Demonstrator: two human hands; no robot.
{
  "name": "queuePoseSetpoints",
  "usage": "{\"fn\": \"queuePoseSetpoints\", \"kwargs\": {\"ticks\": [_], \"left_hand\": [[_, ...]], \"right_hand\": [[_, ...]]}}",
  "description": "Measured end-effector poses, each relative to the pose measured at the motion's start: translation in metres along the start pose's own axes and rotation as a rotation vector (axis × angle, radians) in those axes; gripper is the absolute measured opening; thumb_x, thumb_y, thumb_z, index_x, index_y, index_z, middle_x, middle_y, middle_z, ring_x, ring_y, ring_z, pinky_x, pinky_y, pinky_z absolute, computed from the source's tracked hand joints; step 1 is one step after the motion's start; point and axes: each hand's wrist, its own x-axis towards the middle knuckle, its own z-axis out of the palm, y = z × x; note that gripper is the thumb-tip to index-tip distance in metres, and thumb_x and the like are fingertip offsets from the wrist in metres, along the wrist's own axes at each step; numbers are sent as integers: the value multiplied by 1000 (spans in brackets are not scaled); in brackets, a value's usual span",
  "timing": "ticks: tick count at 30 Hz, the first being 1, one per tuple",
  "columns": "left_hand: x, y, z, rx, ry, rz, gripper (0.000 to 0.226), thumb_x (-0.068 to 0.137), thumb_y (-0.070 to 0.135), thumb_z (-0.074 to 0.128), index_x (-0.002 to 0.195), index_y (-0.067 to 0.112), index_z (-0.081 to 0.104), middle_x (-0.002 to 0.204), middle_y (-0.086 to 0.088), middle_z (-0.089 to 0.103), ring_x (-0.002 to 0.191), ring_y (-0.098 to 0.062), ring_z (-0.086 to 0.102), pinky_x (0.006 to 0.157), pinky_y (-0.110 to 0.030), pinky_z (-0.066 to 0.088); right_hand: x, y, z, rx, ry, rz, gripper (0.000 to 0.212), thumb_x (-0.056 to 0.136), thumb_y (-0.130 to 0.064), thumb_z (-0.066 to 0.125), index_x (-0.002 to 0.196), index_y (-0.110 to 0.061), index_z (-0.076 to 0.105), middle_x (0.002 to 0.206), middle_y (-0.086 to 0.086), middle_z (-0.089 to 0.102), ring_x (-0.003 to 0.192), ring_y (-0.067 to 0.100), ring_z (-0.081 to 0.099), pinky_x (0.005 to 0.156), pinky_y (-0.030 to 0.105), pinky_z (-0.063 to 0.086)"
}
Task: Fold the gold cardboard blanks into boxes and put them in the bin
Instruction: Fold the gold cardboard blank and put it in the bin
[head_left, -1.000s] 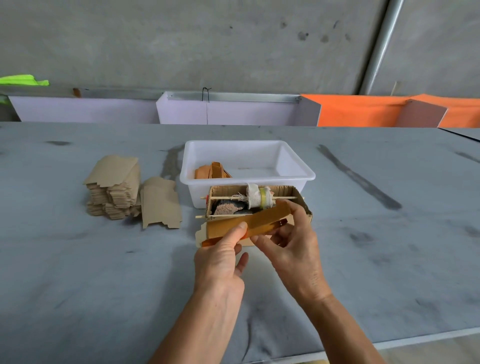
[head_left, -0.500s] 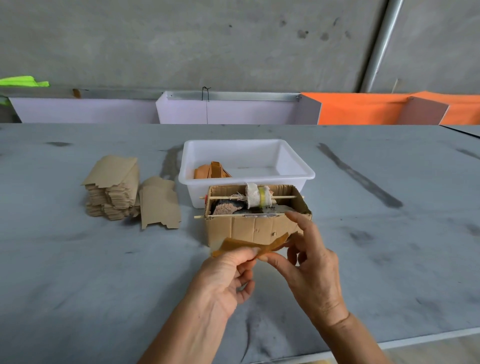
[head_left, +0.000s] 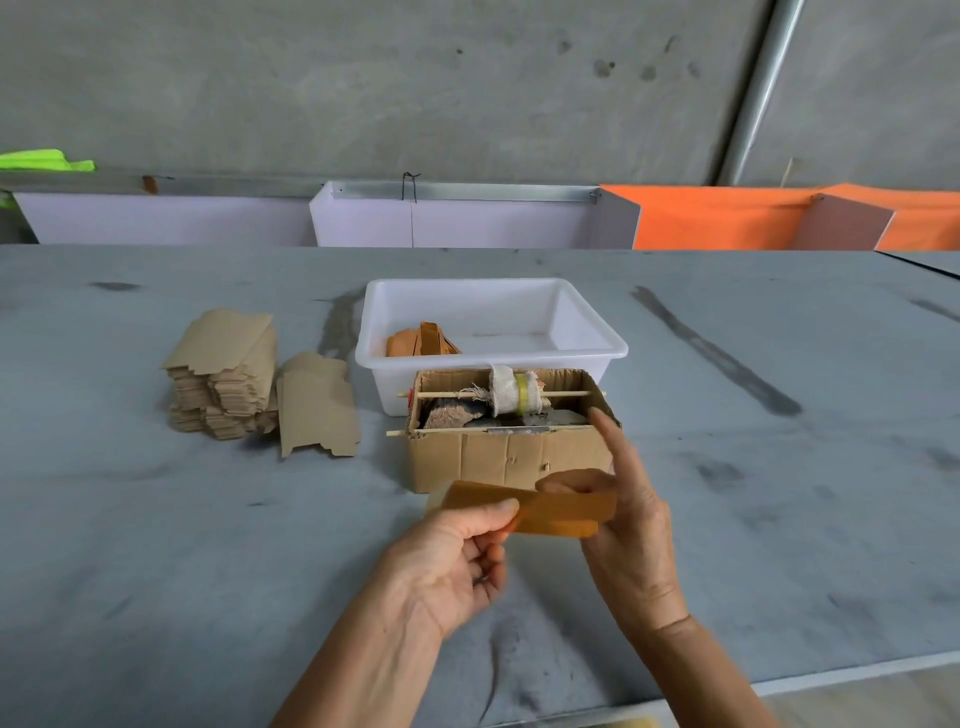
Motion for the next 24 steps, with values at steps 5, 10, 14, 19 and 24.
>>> {"fn": "queuePoseSetpoints", "kwargs": {"ticks": [5,10,14,19,24], "left_hand": [[7,-3,3,-175,173,299,18,69,1,76,80,7,63,67,-5,62,48,-8,50,38,-15,43],[7,-6,10,-170,201,503,16,68,3,79,71,13,66,60,0,65,50,-9,53,49,-21,44],[4,-10,10,-140,132,478,15,63,8,79,73,11,68,61,-2,68,57,-14,56,53,-25,44],[0,-17,5,-144,50,420,17,61,12,75,76,9,68,62,-3,67,56,-12,57,51,-23,46],[1,-23,9,-89,56,446,18,64,1,76,79,9,69,69,-3,71,66,-14,62,60,-27,46]], "right_hand": [[-14,-17,9,592,202,561,37,88,2,58,118,-20,59,77,2,73,70,8,67,67,23,48],[-21,-42,21,909,9,760,24,59,-22,74,83,-19,74,88,6,73,77,13,64,72,31,43],[-14,-49,29,857,80,807,6,64,-21,75,68,-16,72,69,3,68,69,13,61,70,31,42],[-10,-48,29,813,182,886,29,79,-14,72,50,-18,67,55,0,59,62,13,52,65,28,40],[-10,-44,31,827,196,960,32,77,-12,72,46,-18,64,52,-1,56,55,11,49,61,27,39]]}}
